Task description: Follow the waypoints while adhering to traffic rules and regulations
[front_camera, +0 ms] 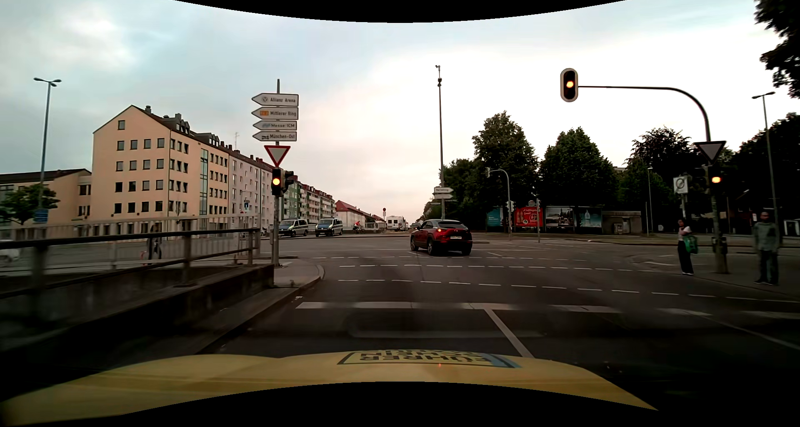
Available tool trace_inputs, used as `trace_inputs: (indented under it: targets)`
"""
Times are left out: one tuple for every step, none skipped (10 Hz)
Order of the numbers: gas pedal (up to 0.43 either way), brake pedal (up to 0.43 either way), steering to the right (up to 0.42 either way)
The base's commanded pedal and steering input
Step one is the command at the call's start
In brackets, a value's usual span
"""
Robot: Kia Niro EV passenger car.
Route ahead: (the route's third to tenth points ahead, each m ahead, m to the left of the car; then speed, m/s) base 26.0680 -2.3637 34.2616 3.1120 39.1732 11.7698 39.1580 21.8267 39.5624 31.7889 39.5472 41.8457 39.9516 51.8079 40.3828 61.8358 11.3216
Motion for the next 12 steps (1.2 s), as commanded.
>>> trace_inputs:
  targets:
    - [0.0, 0.0, -0.023]
    - [0.0, 0.018, -0.034]
    - [0.0, 0.067, -0.048]
    - [0.0, 0.11, -0.065]
    - [0.0, 0.116, -0.082]
    - [0.0, 0.134, -0.093]
    - [0.0, 0.128, -0.101]
    - [0.0, 0.14, -0.107]
    - [0.0, 0.14, -0.12]
    - [0.0, 0.128, -0.13]
    - [0.0, 0.116, -0.143]
    - [0.0, 0.098, -0.157]
